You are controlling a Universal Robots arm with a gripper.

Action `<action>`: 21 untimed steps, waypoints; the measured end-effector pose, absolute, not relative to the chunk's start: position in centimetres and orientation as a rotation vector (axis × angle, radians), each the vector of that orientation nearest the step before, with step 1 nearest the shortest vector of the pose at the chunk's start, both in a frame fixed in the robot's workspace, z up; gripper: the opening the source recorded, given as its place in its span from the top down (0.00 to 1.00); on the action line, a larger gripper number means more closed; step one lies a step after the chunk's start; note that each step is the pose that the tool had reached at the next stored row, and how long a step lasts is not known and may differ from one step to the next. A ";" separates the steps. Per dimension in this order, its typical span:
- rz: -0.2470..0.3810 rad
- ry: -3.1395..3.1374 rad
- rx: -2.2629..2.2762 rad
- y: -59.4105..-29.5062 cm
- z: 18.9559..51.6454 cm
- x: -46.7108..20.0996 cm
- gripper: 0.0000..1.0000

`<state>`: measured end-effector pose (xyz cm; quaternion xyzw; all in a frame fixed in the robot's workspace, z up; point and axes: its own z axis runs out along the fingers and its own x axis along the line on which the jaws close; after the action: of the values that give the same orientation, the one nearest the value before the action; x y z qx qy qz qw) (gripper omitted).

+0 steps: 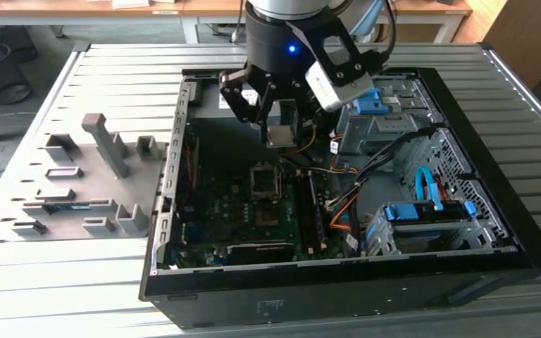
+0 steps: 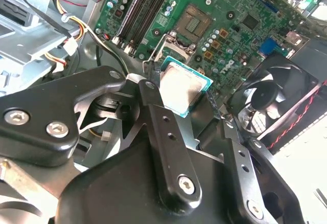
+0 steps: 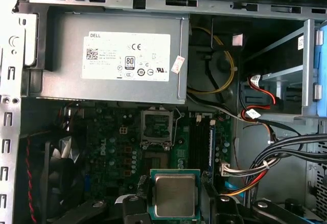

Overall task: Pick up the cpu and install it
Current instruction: 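Place the cpu into insertion slot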

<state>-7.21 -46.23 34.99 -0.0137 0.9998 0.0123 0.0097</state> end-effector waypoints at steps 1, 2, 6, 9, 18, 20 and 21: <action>0.038 3.122 -0.043 -46.2 35.0 -7.2 0.53; 0.038 3.122 -0.043 -46.2 34.9 -7.2 0.53; 0.039 3.122 -0.043 -46.2 34.8 -7.2 0.53; 0.038 3.122 -0.043 -46.2 34.7 -7.2 0.53; 0.038 3.122 -0.043 -46.2 34.4 -7.2 0.53; 0.038 3.122 -0.043 -46.2 34.3 -7.2 0.53; 0.038 3.122 -0.043 -46.2 34.2 -7.1 0.53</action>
<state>-7.15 -46.23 34.24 -0.0137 0.9998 0.0123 0.0097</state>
